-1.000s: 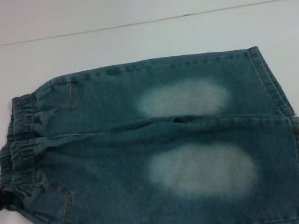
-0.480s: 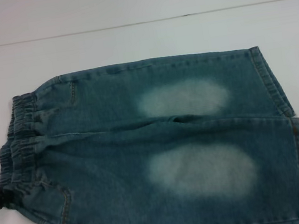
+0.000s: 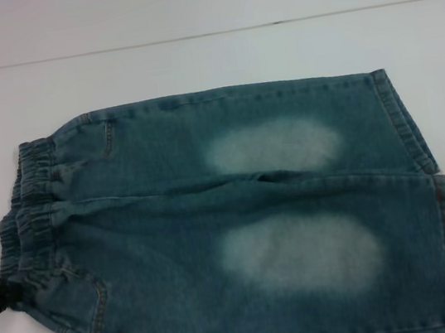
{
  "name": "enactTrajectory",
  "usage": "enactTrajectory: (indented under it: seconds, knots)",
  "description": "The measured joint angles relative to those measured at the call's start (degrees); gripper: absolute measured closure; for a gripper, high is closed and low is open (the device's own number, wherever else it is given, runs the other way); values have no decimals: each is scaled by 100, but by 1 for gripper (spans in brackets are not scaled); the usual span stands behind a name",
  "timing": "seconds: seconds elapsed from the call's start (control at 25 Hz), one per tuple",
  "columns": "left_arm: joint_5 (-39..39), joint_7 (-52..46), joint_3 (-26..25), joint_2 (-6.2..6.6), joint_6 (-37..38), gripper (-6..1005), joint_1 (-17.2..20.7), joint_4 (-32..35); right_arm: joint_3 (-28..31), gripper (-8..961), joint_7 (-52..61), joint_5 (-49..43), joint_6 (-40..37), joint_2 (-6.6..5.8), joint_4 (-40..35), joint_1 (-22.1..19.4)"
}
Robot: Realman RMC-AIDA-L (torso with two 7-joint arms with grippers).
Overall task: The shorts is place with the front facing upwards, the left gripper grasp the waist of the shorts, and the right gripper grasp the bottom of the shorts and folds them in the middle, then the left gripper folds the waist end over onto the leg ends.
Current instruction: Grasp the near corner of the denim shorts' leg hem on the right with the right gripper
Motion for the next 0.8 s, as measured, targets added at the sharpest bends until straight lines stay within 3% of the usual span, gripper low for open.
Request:
enactTrajectory:
  seconds: [0.52,0.8]
  knots:
    - [-5,55,0,-67,-31,953,44,-2,-9,8,-114,20,158,-8,673,358]
    - [-7,60,2,-75,-31,953,71,0,16,8,-91,-156,-73,-26,515,413]
